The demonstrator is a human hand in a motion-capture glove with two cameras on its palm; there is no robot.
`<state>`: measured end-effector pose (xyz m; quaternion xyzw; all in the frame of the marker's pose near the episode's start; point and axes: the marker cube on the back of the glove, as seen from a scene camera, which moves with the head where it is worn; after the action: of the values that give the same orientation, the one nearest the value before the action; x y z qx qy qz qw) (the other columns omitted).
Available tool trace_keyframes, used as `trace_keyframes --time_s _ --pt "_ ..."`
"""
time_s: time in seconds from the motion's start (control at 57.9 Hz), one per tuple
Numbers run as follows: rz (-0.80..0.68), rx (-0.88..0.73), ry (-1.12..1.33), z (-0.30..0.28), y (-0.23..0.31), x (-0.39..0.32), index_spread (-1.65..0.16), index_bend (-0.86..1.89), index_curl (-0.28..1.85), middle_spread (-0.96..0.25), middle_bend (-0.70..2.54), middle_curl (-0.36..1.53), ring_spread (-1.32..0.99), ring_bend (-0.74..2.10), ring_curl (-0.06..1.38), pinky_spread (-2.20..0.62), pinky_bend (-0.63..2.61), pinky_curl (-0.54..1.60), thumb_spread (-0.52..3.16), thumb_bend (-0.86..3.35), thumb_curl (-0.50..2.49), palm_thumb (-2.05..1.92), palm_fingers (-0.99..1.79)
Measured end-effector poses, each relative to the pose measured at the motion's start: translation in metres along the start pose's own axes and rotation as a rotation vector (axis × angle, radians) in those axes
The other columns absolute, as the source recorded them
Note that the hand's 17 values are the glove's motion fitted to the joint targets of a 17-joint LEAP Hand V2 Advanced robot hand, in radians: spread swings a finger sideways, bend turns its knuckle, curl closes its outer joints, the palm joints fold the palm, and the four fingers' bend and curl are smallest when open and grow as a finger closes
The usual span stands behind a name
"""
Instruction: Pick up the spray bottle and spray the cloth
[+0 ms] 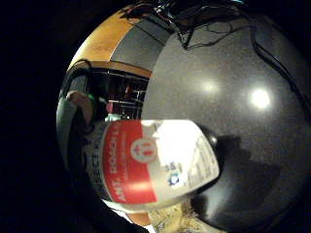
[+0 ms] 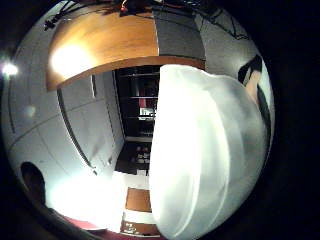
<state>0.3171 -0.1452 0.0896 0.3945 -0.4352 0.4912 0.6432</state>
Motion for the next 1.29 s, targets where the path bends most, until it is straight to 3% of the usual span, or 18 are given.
trace_keyframes --time_s 0.276,0.518,0.604,0.829,1.295 --pt "-0.201 -0.315 0.197 0.029 -0.018 -0.028 -0.16 0.34 0.48 -0.11 0.58 0.5 -0.17 0.62 0.43 -0.14 0.25 0.35 0.5 -0.03 0.61 0.99 1.39" --pt "-0.397 -0.947 0.526 0.023 0.044 -0.073 -0.13 0.41 0.53 -0.11 0.59 0.51 -0.17 0.64 0.45 -0.15 0.29 0.37 0.3 -0.03 0.68 0.97 1.38" --pt "-0.557 -0.867 0.665 0.036 0.038 -0.092 -0.13 0.41 0.53 -0.12 0.61 0.51 -0.18 0.64 0.45 -0.15 0.3 0.37 0.26 -0.03 0.7 0.97 1.38" --pt "-0.729 -1.059 0.865 0.032 0.099 -0.152 -0.12 0.43 0.55 -0.12 0.61 0.51 -0.18 0.64 0.45 -0.16 0.31 0.38 0.21 -0.03 0.73 0.96 1.37" --pt "-0.962 -1.192 1.474 0.012 0.178 -0.173 -0.12 0.44 0.56 -0.12 0.62 0.51 -0.19 0.65 0.45 -0.16 0.32 0.38 0.17 -0.03 0.76 0.95 1.37"
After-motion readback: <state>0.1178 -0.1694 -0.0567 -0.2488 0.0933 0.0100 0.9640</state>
